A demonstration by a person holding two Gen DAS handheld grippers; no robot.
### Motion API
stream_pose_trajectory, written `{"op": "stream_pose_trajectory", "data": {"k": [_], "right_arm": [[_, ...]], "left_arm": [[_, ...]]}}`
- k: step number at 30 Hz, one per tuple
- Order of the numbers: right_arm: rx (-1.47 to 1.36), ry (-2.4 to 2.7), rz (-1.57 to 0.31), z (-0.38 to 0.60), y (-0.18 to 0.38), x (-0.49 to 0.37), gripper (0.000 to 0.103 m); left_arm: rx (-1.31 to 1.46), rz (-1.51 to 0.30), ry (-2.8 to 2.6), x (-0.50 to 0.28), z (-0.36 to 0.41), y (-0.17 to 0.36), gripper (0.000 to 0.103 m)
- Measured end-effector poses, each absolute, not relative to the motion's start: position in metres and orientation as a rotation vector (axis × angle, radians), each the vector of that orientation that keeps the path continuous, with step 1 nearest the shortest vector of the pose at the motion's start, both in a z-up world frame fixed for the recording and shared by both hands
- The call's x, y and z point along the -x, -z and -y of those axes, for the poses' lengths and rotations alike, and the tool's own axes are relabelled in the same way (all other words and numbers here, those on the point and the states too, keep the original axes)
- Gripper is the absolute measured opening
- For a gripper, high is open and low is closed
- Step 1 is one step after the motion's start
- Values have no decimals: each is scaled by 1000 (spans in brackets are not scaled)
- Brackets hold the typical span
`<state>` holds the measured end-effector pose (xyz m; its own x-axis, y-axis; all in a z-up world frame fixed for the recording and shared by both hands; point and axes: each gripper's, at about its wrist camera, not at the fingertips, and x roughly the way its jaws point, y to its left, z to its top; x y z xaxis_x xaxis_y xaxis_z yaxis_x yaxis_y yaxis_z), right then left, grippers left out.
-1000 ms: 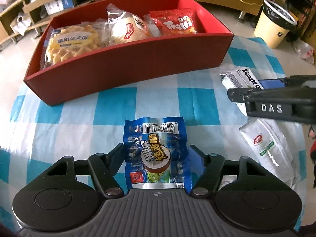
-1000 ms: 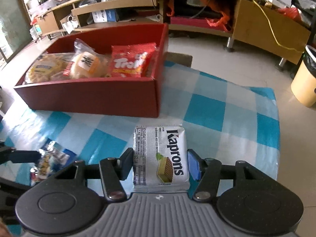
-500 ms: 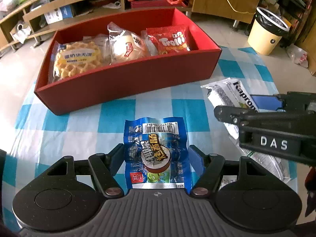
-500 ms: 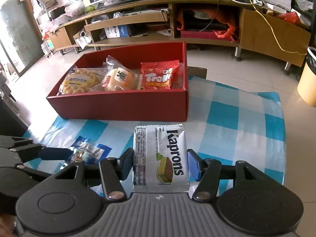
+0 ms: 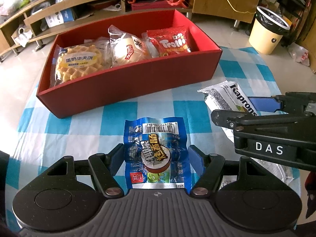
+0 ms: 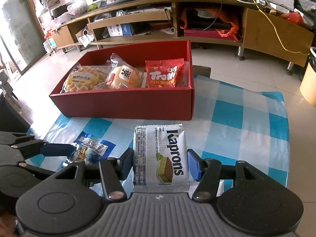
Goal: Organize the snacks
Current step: 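Lift the blue packet and Kaprons box off the cloth with both tools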
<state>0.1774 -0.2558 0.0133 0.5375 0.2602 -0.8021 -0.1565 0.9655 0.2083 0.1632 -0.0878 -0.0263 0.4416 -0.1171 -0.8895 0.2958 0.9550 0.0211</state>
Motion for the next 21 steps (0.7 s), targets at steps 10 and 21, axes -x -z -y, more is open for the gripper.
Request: {"op": "stream_pose_trajectory", "data": {"k": [10, 21], "right_arm": [[-67, -244, -1025, 251, 9, -191, 56], [-17, -254, -1058, 243, 25, -196, 58]], "left_arm": [[-219, -1114, 226, -167, 86, 42, 76], [-259, -1130, 189, -167, 83, 58, 89]]}}
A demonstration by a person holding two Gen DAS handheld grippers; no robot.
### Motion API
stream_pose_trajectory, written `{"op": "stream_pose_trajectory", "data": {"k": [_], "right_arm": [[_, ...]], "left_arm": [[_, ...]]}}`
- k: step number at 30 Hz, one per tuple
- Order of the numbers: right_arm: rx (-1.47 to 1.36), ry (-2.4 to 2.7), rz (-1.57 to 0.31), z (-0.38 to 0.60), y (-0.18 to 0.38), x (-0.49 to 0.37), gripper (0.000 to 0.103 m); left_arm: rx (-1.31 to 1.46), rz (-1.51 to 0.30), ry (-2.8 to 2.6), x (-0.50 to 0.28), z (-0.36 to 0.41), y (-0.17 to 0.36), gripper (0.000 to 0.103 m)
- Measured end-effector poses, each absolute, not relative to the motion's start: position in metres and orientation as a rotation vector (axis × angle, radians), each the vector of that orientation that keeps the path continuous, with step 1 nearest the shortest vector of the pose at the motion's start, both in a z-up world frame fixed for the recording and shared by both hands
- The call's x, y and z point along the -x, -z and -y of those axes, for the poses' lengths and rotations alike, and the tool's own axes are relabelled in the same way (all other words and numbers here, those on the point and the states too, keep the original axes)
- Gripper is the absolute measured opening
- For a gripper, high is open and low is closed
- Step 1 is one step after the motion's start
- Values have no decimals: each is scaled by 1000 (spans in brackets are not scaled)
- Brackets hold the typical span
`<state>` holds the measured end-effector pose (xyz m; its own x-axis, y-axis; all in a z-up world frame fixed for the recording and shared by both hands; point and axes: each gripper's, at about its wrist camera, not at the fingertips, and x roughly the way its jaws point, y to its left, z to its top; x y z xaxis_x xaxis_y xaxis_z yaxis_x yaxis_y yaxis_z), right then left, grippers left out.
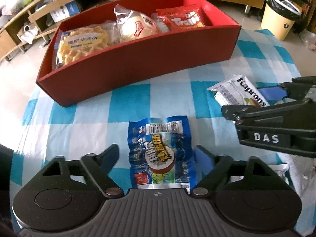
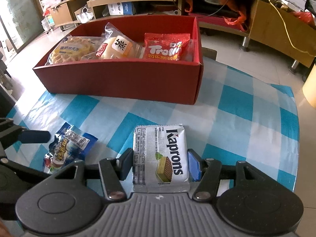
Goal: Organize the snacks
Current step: 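Lift the blue packet and Kaprons box off the cloth with both tools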
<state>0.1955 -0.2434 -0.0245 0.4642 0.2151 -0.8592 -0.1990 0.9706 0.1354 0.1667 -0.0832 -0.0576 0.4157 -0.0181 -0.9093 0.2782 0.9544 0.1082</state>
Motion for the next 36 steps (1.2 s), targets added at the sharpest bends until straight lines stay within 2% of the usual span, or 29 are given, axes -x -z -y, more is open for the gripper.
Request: {"op": "stream_pose_trajectory", "data": {"k": [7, 26, 28, 32, 36], "right_arm": [[16, -286, -1052, 236, 27, -193, 72], [40, -289, -1050, 233, 28, -193, 73], [38, -289, -1051, 233, 28, -193, 73], [33, -278, -1046, 236, 25, -193, 57], [12, -272, -1037, 241, 21, -193, 56]], "left_arm": [[-250, -1133, 181, -167, 79, 61, 98], [-246, -1135, 193, -166, 76, 63, 101], [-246, -1134, 202, -165, 78, 63, 98], [-228, -1132, 247, -161, 83, 57, 76], [-274, -1108, 250, -155, 92, 54, 75]]}}
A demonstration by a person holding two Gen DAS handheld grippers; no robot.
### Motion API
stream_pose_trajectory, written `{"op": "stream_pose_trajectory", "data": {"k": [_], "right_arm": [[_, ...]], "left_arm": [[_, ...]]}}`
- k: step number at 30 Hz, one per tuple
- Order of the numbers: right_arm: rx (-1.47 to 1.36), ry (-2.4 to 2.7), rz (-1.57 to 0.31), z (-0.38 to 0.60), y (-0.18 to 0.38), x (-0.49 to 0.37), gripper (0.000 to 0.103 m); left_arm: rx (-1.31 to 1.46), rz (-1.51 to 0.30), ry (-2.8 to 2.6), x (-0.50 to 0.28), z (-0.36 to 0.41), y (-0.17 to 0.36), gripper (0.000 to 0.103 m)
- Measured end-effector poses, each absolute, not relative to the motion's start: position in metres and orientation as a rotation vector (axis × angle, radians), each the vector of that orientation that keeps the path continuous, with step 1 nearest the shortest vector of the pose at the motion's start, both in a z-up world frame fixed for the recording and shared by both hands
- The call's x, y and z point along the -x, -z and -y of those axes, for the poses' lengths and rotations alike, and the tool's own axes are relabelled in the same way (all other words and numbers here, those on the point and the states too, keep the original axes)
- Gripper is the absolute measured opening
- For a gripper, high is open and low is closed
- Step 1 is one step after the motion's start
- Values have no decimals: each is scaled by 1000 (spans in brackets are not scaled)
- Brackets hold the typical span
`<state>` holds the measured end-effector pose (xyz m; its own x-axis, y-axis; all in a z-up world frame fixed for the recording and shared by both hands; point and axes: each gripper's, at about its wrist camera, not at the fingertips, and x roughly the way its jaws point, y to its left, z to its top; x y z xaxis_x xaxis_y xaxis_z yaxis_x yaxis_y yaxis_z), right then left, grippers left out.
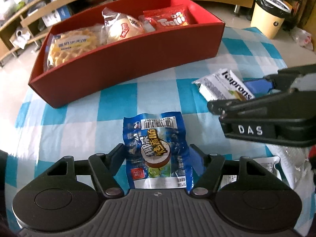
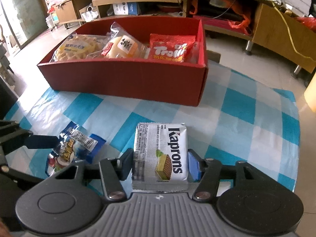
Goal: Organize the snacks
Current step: 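Lift the blue packet and Kaprons box off the cloth with both tools, then carry the blue packet and Kaprons box over the red box with both tools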
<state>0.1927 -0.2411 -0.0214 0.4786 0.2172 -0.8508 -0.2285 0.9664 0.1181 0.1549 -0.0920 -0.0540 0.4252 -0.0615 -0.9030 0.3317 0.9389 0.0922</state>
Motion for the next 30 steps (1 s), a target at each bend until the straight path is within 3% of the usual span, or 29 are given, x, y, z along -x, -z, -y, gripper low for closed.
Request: {"op": "stream_pose_trajectory", "data": {"k": [18, 30], "right_arm": [[-128, -258, -811, 263, -53, -219, 56], [-134, -239, -775, 263, -47, -288, 56]], "left_arm": [[-216, -918, 245, -188, 97, -12, 75], [-197, -867, 146, -257, 93, -13, 75]]}}
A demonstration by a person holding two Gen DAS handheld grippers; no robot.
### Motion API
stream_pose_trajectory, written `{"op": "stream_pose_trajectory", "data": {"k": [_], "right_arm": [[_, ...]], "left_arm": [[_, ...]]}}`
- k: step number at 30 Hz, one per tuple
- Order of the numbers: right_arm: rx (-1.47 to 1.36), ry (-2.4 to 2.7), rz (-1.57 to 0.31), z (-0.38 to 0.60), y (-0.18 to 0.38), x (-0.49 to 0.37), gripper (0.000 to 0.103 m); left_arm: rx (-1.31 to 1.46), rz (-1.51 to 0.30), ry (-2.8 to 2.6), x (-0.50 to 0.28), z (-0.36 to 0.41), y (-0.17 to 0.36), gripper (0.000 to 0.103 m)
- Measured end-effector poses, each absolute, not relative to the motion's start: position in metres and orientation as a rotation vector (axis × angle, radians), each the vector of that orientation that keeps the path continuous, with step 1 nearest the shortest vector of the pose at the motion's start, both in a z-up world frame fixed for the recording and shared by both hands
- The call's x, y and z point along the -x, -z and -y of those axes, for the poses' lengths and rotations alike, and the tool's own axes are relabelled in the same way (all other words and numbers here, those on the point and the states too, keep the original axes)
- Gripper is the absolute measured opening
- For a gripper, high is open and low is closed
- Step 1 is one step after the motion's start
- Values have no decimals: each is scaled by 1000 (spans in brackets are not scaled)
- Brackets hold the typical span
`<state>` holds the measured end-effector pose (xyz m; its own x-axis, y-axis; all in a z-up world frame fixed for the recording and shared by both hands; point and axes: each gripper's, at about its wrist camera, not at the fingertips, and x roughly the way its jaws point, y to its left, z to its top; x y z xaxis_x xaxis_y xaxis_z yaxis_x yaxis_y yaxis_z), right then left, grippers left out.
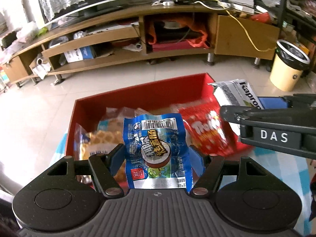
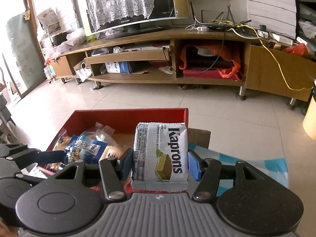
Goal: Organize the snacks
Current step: 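Carry the blue packet and Kaprons box over the red box with both tools, then lower both items into the red box and open both tools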
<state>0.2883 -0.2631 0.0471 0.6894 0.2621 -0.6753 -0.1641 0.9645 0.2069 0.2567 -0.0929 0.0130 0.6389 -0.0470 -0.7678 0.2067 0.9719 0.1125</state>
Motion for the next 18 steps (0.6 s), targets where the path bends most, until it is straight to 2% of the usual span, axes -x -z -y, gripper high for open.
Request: {"op": "stream_pose_trajectory", "data": {"k": [7, 11, 18], "right_arm": [[-124, -257, -786, 256, -30, -310, 57], [-140, -262, -787, 257, -25, -313, 57], [-133, -250, -774, 260, -32, -305, 58]], "left_arm": [[-189, -874, 101, -279, 85, -3, 76], [-199, -857, 89, -279, 85, -3, 87], [-204, -847, 102, -269, 86, -11, 89]]}}
